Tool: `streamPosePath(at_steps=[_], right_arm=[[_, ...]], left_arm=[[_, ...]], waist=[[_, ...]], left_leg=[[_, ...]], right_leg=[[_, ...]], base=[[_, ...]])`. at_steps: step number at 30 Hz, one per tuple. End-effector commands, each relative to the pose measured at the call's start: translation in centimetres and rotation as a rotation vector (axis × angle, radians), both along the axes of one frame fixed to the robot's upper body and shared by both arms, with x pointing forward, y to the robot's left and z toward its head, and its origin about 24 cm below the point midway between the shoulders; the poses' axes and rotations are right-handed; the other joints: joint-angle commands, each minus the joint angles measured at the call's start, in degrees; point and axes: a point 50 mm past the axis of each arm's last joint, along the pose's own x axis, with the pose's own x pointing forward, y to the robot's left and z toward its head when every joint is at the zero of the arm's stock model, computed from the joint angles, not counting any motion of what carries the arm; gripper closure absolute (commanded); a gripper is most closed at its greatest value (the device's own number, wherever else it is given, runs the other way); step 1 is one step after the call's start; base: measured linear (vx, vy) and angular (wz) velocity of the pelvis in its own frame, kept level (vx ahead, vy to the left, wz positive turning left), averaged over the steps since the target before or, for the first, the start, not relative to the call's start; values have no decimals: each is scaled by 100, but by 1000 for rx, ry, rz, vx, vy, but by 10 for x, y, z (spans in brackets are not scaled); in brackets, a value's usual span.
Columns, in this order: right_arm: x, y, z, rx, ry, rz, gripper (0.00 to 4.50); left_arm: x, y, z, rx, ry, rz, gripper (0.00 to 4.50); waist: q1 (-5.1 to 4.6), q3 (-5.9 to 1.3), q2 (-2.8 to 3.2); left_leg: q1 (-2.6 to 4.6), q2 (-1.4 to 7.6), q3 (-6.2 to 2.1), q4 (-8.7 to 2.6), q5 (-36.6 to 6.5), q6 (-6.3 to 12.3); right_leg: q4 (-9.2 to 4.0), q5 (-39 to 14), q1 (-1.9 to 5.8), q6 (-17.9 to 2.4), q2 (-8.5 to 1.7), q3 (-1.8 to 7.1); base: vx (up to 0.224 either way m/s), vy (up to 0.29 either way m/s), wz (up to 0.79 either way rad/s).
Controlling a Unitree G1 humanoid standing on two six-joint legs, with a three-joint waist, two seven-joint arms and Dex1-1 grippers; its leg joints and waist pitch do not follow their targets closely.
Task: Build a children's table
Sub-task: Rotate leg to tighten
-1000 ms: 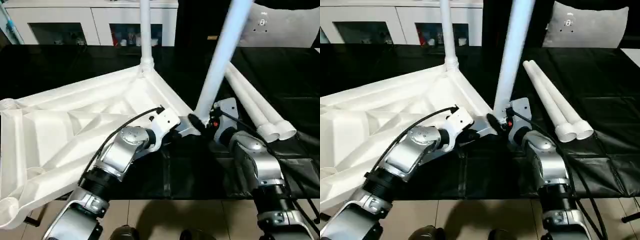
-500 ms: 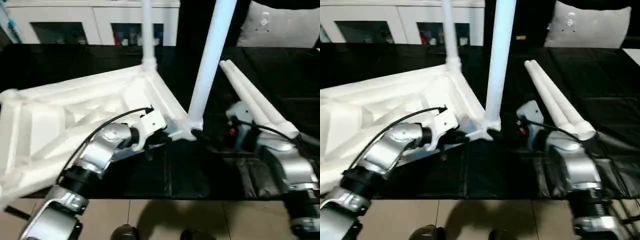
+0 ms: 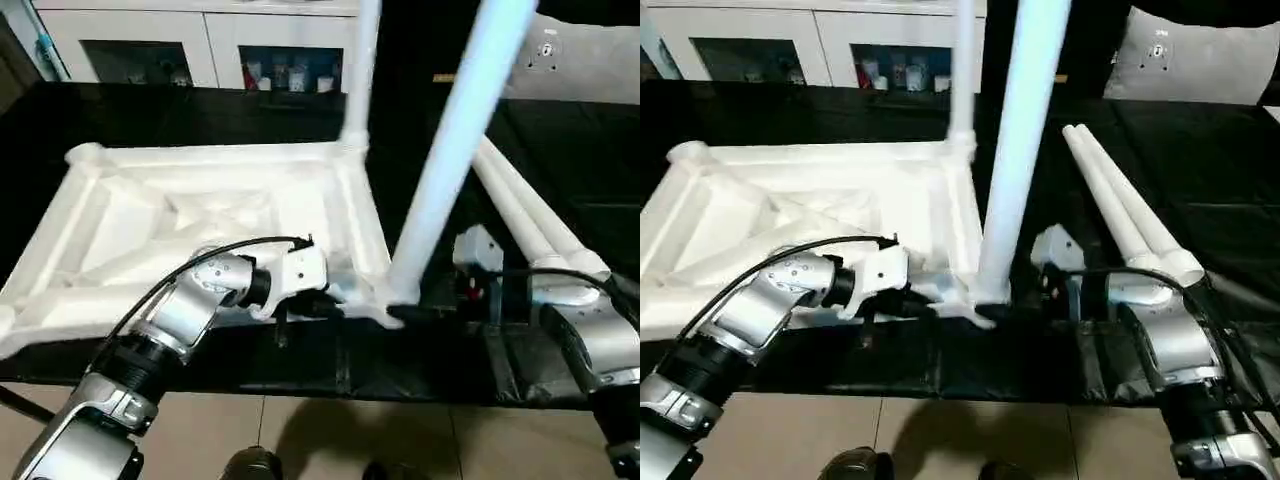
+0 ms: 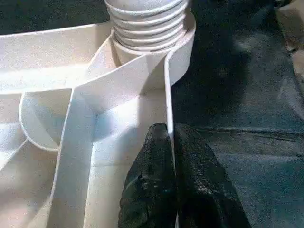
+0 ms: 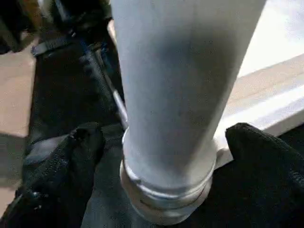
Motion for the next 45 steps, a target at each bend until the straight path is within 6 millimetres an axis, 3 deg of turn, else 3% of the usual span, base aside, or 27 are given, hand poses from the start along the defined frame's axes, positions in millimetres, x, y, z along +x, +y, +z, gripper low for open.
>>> streamPosePath(at_steps=[1, 2, 6, 16, 23, 29, 33, 38, 42, 43, 45], right_arm=[[-2, 1, 5, 3, -1, 35, 20], [-2, 1, 5, 3, 2, 39, 48], [-3, 1, 4, 3, 8, 49, 67], [-4, 1, 2, 12, 30, 66, 166], [-4, 15, -3, 61, 66, 34, 187], [5, 27, -12, 70, 76, -155, 188], [18, 37, -19, 99, 68, -396, 188], [35, 50, -23, 79, 45, -670, 189], [36, 55, -21, 108, 30, -691, 189], [37, 55, -20, 108, 24, -690, 133], [36, 54, -18, 121, 15, -686, 119]], left_arm=[[0, -9, 18, -30, -76, -72, 450], [0, -8, 18, -30, -76, -77, 450], [0, -8, 18, -29, -78, -86, 450], [0, -7, 17, -31, -78, -92, 450], [-1, -8, 18, -75, -57, -44, 450], [4, -19, 21, -146, -46, 91, 450], [12, -34, 22, -190, -49, 241, 450], [20, -67, 27, -262, -69, 416, 450], [16, -78, 27, -261, -82, 384, 450], [16, -77, 27, -256, -88, 383, 450], [16, -73, 26, -241, -95, 386, 450]], waist=[[-6, -476, -89], [-8, -476, -98], [1, -484, -98], [48, -483, -113], [37, -480, -104], [-26, -472, -105], [-138, -487, -104], [-205, -491, -104], [-191, -521, -99], [-190, -519, -96], [-191, -515, -94]], left_leg=[[79, 344, -111, -348, -675, 606], [80, 339, -108, -347, -681, 606], [75, 339, -110, -344, -629, 603], [85, 343, -102, -339, -619, 614], [80, 344, -104, -345, -579, 603], [79, 323, -123, -365, -681, 403], [67, 306, -121, -359, -599, 332], [71, 284, -117, -352, -566, 321], [61, 286, -116, -343, -432, 440], [59, 284, -112, -344, -423, 472], [59, 288, -111, -344, -433, 496]], right_leg=[[-434, -1390, 360, -1027, -543, 307], [-439, -1412, 363, -1019, -542, 306], [-431, -1439, 364, -976, -540, 305], [-437, -1516, 348, -950, -538, 306], [-420, -1437, 346, -975, -527, 304], [-463, -1701, 356, -901, -545, 295], [-445, -1520, 363, -950, -533, 297], [-476, -1534, 371, -926, -526, 295], [-444, -1181, 386, -904, -525, 307], [-437, -1101, 389, -932, -523, 306], [-433, -1049, 389, -966, -524, 307]], base=[[0, 0, 0], [0, 0, 0], [0, 0, 0], [0, 0, 0], [0, 0, 0], [0, 0, 0], [0, 0, 0], [0, 0, 0], [0, 0, 0], [0, 0, 0], [0, 0, 0]])
